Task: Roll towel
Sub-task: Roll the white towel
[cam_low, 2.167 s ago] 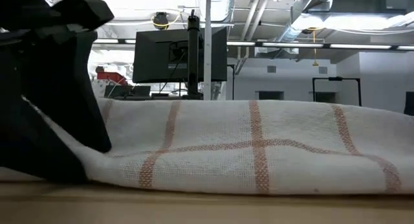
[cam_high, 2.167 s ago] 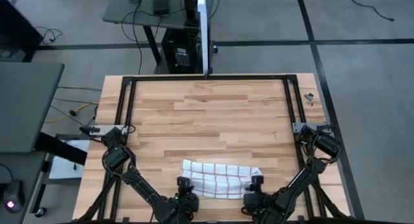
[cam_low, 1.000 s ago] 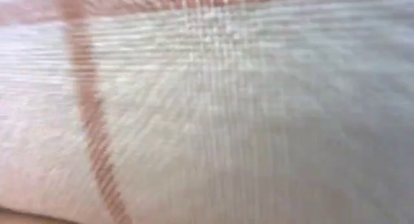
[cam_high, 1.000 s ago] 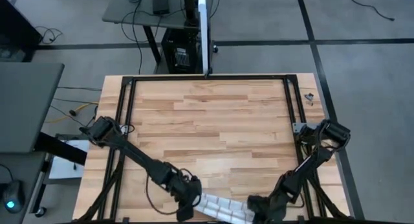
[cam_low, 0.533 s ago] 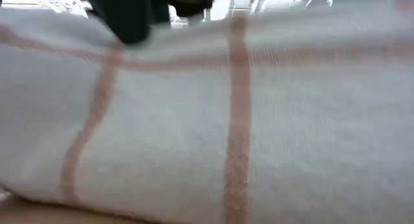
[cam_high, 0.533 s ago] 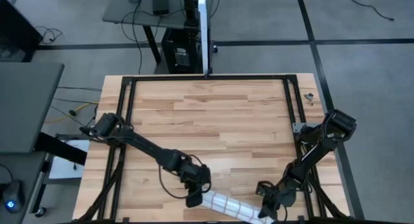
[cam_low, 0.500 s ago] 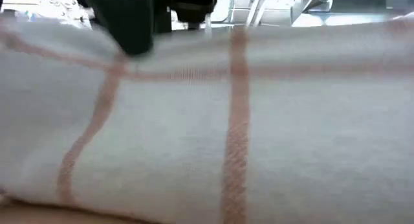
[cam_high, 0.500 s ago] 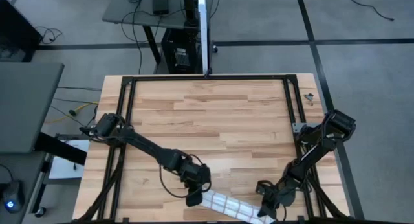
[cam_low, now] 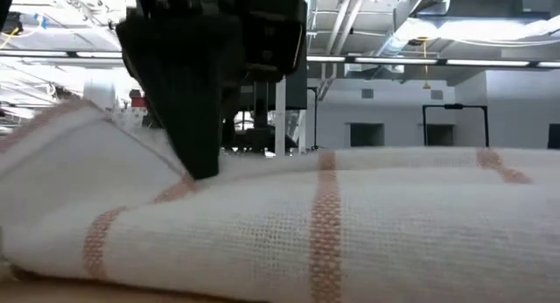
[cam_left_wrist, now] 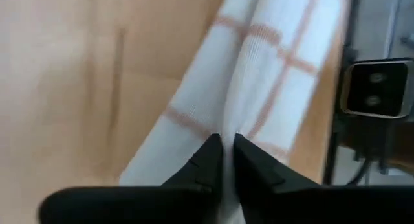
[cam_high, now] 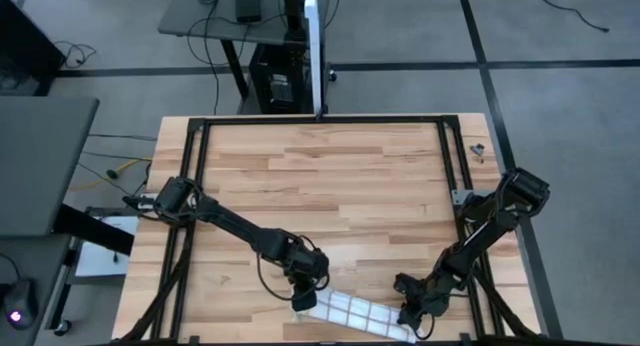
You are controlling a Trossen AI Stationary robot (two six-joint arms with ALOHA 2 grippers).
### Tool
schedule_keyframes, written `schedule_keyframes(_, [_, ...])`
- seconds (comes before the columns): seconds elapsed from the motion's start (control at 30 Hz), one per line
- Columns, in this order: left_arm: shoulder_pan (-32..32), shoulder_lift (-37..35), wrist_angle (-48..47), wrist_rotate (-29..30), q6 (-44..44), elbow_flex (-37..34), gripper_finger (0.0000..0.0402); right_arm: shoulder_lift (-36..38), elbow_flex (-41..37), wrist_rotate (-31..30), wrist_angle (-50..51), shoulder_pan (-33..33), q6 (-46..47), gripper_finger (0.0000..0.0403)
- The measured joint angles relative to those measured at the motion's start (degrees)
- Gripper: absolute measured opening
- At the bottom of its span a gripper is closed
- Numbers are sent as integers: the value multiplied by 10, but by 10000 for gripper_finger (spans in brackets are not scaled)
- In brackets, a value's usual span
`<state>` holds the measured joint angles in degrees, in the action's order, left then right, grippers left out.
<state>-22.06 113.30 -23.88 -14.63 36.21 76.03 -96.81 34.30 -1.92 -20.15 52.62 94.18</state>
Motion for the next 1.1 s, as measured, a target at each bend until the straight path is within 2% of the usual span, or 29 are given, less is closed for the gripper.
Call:
schedule_keyframes(0.13, [15,-2,-27,2,-10,2,93,25,0,11,49,-6,-10,126])
schedule_keyframes(0.27, [23,-3,-36,4,-13,2,123,67,-2,12,119,-9,-18,147])
schedule_keyframes(0.6, [26,-12,-54,4,-33,13,133,206,-2,5,239,-27,-100,147])
schedule_keyframes(0.73, [29,-37,-76,14,-52,36,131,236,-2,-17,226,-37,-126,143])
schedule_keyframes(0.87, [31,-69,-89,47,-55,43,126,243,-1,-46,150,-40,-150,143])
schedule_keyframes(0.97, [22,-91,-67,49,-37,45,125,219,0,-48,87,-34,-161,143])
schedule_keyframes(1.1, [-24,-91,-8,44,-26,45,125,154,0,-36,25,-18,-161,143])
